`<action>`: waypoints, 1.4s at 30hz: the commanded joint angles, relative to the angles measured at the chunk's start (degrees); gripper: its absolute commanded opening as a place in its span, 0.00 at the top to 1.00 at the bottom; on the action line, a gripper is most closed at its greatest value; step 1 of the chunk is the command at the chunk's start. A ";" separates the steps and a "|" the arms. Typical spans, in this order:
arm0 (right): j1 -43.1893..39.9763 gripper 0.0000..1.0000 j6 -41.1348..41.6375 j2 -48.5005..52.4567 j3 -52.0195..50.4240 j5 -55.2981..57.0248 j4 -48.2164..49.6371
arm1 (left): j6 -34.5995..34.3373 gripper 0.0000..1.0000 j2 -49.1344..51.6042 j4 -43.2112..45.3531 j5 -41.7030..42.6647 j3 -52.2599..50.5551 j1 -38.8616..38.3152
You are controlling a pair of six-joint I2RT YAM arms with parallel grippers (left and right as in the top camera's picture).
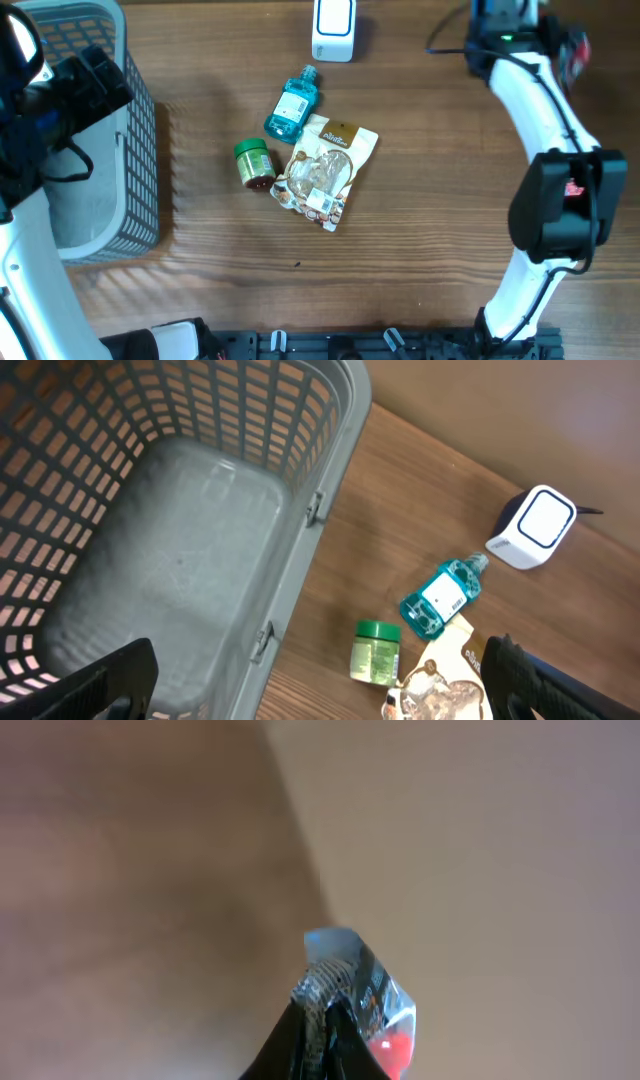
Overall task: Scan the item barcode
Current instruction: 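Carry the wrench package with the right gripper to the right side, then reach the right gripper to the PanTree bag and grasp it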
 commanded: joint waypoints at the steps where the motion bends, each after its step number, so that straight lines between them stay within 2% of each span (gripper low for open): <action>1: -6.67 0.95 39.41 0.39 -0.66 -16.63 -14.12 | -0.09 0.00 0.13 0.07 0.26 0.48 0.46; 4: -12.28 0.95 44.85 0.52 -3.61 -28.41 -15.52 | -0.07 0.00 0.15 0.07 0.26 0.48 0.46; 13: -26.49 0.94 49.62 0.52 -13.49 -31.61 -12.55 | -0.07 0.00 0.15 0.07 0.26 0.48 0.46; 14: -28.28 0.83 49.55 0.52 -13.53 -32.87 -12.81 | -0.09 0.00 0.15 0.07 0.28 0.48 0.46; 15: -29.77 0.49 49.18 0.50 -13.51 -34.91 -12.55 | -0.07 0.00 0.15 0.07 0.26 0.48 0.46; 16: -30.91 0.10 45.86 0.35 -13.38 -37.57 -12.09 | -0.07 0.00 0.15 0.07 0.26 0.48 0.46; 17: -31.76 0.00 41.77 0.24 -12.98 -40.46 -11.43 | -0.07 0.00 0.15 0.07 0.26 0.48 0.46; 20: -32.04 0.00 39.26 -1.62 -11.13 -42.36 -11.65 | -0.07 0.00 0.15 0.07 0.28 0.48 0.46; 27: -28.06 0.00 38.25 -18.78 0.22 -50.58 -12.26 | -0.07 0.00 0.15 0.07 0.26 0.48 0.46; 30: -23.87 0.00 37.92 -25.20 1.88 -58.23 -14.47 | -0.07 0.00 0.15 0.07 0.28 0.48 0.46; 33: -15.52 0.00 38.56 -27.65 1.75 -67.14 -18.78 | -0.07 0.00 0.15 0.07 0.26 0.48 0.46; 37: -5.53 0.00 39.69 -25.66 -4.37 -85.70 -16.55 | -0.09 0.00 0.15 0.07 0.28 0.48 0.46; 39: 0.26 0.00 45.66 -24.22 -9.60 -86.62 -15.52 | -0.07 0.00 0.15 0.07 0.26 0.48 0.46; 42: 8.59 0.00 50.29 -23.82 -20.06 -85.55 -6.67 | -0.07 0.00 0.15 0.07 0.28 0.48 0.46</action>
